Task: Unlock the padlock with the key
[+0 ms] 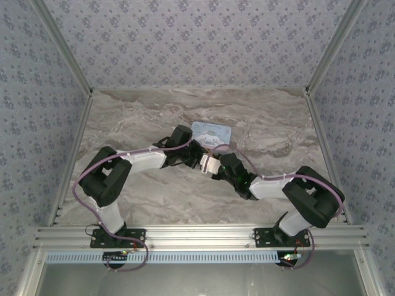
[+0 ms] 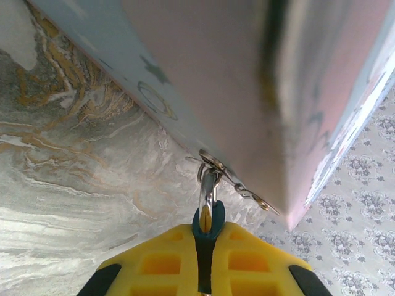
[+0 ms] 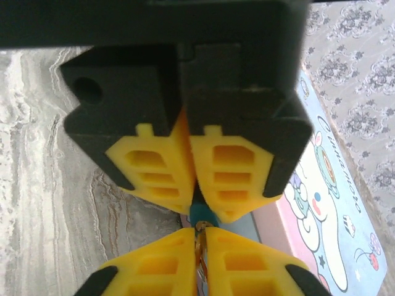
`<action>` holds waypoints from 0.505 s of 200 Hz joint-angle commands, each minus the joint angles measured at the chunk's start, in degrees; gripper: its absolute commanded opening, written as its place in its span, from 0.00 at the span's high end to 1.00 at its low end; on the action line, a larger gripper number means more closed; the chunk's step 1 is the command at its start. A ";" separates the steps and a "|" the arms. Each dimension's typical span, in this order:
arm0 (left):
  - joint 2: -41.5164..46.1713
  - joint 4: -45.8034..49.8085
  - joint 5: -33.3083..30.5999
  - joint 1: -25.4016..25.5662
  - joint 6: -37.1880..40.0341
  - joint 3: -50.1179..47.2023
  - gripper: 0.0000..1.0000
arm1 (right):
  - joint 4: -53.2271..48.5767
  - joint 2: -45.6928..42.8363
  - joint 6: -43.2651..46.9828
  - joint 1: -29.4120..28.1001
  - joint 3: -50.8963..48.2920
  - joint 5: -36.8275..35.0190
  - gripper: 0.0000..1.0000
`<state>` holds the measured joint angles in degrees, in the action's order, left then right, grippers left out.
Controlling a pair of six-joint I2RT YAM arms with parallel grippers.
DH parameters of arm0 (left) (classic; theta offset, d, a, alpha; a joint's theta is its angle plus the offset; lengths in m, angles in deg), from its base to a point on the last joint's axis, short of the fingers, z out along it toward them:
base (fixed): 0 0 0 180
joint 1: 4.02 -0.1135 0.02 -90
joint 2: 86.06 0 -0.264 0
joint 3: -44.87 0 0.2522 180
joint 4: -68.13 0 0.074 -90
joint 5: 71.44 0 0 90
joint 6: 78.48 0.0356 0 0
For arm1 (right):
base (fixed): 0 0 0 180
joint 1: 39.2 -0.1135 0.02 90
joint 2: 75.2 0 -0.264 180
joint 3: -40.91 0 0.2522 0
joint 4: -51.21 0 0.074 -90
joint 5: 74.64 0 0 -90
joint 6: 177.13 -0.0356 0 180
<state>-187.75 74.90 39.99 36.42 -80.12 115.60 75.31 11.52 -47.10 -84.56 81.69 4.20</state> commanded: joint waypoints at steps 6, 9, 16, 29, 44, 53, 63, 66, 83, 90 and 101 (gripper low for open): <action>0.35 -1.62 1.22 -0.04 -1.02 1.30 1.00 | 0.67 1.09 -1.08 0.33 2.15 -1.18 0.98; 0.35 -1.67 1.26 -0.10 -1.07 1.30 1.00 | 0.56 1.13 -1.10 0.34 2.19 -1.29 0.99; 0.36 -1.84 1.33 -0.10 -1.19 1.17 1.00 | 0.40 1.19 -1.20 0.35 2.38 -1.61 1.00; 0.35 -2.13 1.33 -0.09 -1.27 1.17 1.00 | 0.48 1.18 -1.69 0.36 2.51 -2.34 1.00; 0.38 -2.40 1.42 -0.13 -1.38 1.03 1.00 | -0.04 0.85 -3.02 0.36 2.97 -3.47 1.00; 0.35 -2.51 1.38 -0.14 -1.54 0.95 1.00 | -0.70 0.51 -4.36 0.36 3.27 -3.87 1.00; 0.38 -2.89 1.42 -0.14 -1.76 0.72 1.00 | -1.60 0.11 -6.97 0.34 3.83 -5.08 1.00; 0.40 -3.06 1.42 -0.19 -1.79 0.69 1.00 | -2.03 -0.05 -7.71 0.32 4.04 -5.18 1.00; 0.36 -3.42 1.52 -0.16 -2.13 0.53 1.00 | -3.21 -0.97 -13.98 0.28 4.46 -5.30 1.00; 0.35 -3.56 1.51 -0.11 -2.11 0.42 1.00 | -3.57 -1.18 -16.77 0.30 4.44 -5.05 1.00; 0.38 -3.79 1.42 -0.18 -2.33 0.25 1.00 | -3.28 -1.05 -21.26 0.36 4.25 -5.10 1.00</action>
<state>-187.75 72.74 39.60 35.83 -80.99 115.60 72.60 11.74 -56.21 -84.56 84.21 1.98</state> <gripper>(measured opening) 0.087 0.060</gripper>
